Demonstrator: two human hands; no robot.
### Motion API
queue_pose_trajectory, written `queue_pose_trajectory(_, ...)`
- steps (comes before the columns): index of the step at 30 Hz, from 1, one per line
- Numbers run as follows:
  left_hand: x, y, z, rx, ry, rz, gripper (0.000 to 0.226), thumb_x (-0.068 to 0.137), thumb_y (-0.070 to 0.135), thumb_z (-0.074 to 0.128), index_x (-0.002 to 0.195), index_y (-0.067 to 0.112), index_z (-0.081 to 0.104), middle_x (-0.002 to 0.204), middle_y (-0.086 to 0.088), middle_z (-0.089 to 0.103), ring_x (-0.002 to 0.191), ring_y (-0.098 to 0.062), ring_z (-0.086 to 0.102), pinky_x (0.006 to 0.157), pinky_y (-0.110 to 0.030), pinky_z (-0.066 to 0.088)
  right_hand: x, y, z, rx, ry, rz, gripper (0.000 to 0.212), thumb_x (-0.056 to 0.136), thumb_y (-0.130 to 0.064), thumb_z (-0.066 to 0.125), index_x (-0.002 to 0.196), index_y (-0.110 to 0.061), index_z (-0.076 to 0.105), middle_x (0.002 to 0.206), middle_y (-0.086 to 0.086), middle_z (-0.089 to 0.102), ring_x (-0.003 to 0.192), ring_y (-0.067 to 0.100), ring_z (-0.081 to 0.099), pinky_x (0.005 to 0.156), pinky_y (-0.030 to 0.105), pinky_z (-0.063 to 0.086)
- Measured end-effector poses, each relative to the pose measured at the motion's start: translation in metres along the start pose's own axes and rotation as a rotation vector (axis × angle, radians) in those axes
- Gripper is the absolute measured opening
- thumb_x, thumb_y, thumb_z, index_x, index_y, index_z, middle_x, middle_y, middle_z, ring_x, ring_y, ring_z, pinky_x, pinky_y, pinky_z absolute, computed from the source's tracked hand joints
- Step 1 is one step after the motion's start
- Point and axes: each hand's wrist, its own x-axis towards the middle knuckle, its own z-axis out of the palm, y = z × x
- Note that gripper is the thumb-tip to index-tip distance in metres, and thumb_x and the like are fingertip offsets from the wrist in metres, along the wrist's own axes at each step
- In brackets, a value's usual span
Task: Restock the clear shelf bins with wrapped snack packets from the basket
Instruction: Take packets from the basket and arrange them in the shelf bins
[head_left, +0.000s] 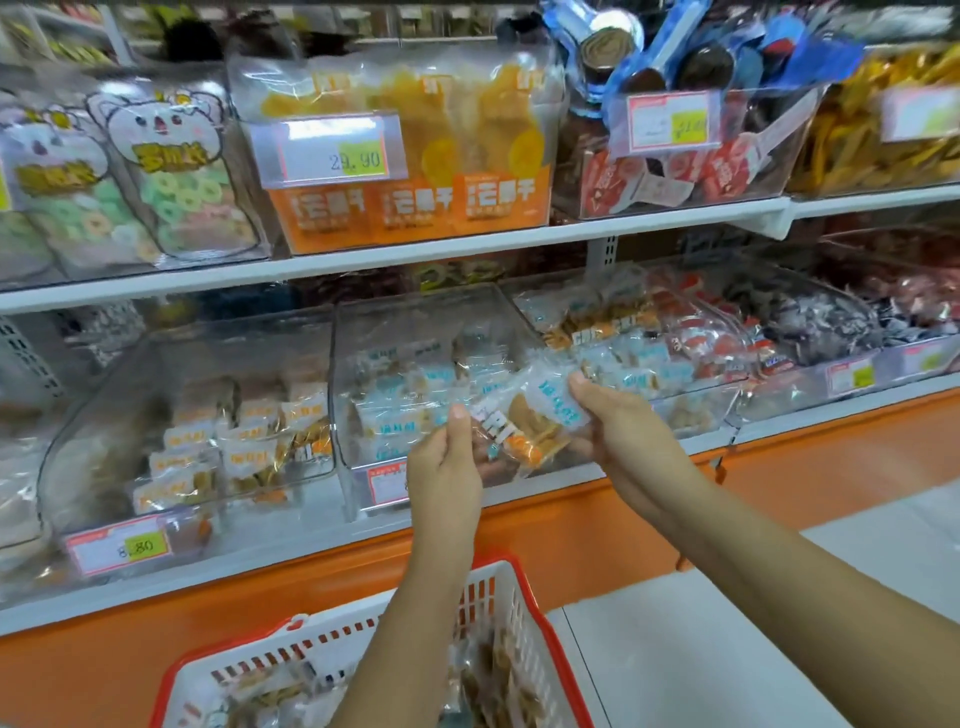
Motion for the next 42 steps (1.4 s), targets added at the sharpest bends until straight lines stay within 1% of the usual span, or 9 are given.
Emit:
queue_pose_trajectory(4,0.016,0.002,0.025,-0.277,-0.01,-0.177,0.036,0.101,0.036,0.041,0.093,0.01,0.064,0.09,-0.008,0.072,0.075,-0.014,0.071,0.064,-0.022,0.055,0.015,-0.016,-0.008,0.32,0.073,0.035,0.031,0.099,-0.03,0.049,0.082,-0.006,0.057,0.051,-0.003,0.062,0.045,0.001,0.059,0.042,0.013,0.046)
queue_pose_trajectory(9,0.045,0.014,0.061,-0.343,0.101,-0.17,0.036,0.1,0.029,0.046,0.073,0.009,0.059,0.07,-0.001,0.062,0.066,-0.01,0.07,0.06,-0.019,0.055,0.033,-0.011,-0.014,0.138,-0.003,-0.018,0.03,0.094,-0.038,0.054,0.101,-0.01,0.064,0.092,0.004,0.075,0.093,0.014,0.071,0.085,0.026,0.056)
queue_pose_trajectory(13,0.059,0.012,0.088,-0.232,0.007,-0.097,0.036,0.1,0.031,0.046,0.074,0.011,0.064,0.056,0.014,0.058,0.058,-0.001,0.062,0.074,-0.027,0.057,0.056,-0.009,-0.024,0.048,0.017,-0.006,0.016,0.09,-0.014,0.064,0.104,-0.007,0.069,0.097,0.006,0.073,0.088,0.01,0.069,0.077,0.018,0.055)
queue_pose_trajectory(17,0.078,-0.008,0.098,0.281,-0.217,-0.034,0.046,0.096,0.038,0.052,0.138,0.019,0.048,0.128,0.007,0.057,0.114,-0.01,0.055,0.102,-0.03,0.042,0.11,-0.025,-0.051,-0.114,0.127,-0.022,0.016,0.094,-0.012,0.058,0.105,-0.005,0.067,0.08,0.004,0.064,0.066,0.014,0.056,0.06,0.023,0.047)
queue_pose_trajectory(20,0.084,-0.01,0.1,0.405,-0.278,-0.06,0.066,0.093,0.038,0.058,0.149,0.019,0.03,0.143,-0.004,0.047,0.128,-0.017,0.047,0.101,-0.027,0.039,0.156,-0.024,-0.066,-0.431,0.132,-0.008,0.02,0.094,-0.014,0.06,0.108,-0.001,0.065,0.085,0.012,0.064,0.071,0.02,0.055,0.068,0.031,0.047)
queue_pose_trajectory(27,0.09,-0.015,0.096,0.393,-0.305,-0.056,0.071,0.089,0.041,0.062,0.149,0.021,0.031,0.138,0.0,0.049,0.126,-0.013,0.045,0.098,-0.027,0.037,0.2,-0.001,-0.063,-0.696,0.021,0.076,0.013,0.092,-0.012,0.062,0.102,-0.004,0.066,0.065,0.006,0.059,0.047,0.012,0.049,0.047,0.022,0.038)
queue_pose_trajectory(36,0.087,-0.016,0.093,0.405,-0.294,-0.004,0.07,0.088,0.039,0.064,0.148,0.019,0.034,0.138,-0.002,0.05,0.124,-0.011,0.047,0.099,-0.025,0.037,0.181,0.0,-0.055,-0.807,0.308,-0.103,0.038,0.084,-0.021,0.072,0.114,-0.008,0.052,0.094,0.005,0.058,0.09,0.024,0.059,0.066,0.027,0.04)
queue_pose_trajectory(40,0.06,-0.012,0.073,0.371,-0.263,0.168,0.044,0.092,0.028,0.061,0.134,0.02,0.053,0.124,0.013,0.057,0.101,0.011,0.05,0.081,0.0,0.038,0.144,-0.01,-0.05,-0.824,0.346,-0.304,0.02,0.093,-0.023,0.061,0.105,-0.009,0.054,0.08,-0.003,0.054,0.069,0.013,0.051,0.05,0.015,0.033)
queue_pose_trajectory(42,0.038,-0.013,0.05,0.346,-0.204,0.264,0.016,0.094,0.026,0.058,0.106,0.019,0.066,0.1,0.012,0.066,0.084,0.008,0.057,0.069,-0.005,0.041,0.116,-0.01,-0.045,-0.909,0.279,-0.437,0.021,0.094,-0.026,0.059,0.081,-0.011,0.051,0.067,-0.002,0.049,0.059,0.009,0.044,0.047,0.012,0.031)
